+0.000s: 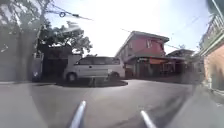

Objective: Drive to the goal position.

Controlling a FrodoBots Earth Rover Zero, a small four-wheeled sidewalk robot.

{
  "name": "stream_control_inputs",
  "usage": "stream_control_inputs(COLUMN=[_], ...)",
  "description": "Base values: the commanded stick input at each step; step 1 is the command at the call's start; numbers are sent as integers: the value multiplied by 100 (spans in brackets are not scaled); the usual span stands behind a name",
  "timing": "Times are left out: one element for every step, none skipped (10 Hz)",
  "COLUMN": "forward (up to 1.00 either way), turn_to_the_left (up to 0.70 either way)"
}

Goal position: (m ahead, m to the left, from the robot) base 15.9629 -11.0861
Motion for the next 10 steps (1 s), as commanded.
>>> stream_control_inputs(forward=[50, 50, 50, 50, 50, 50, 50, 50, 50, 50], turn_to_the_left=[-50, -50, -50, -50, -43, -17, 0, 0, 0, -22])
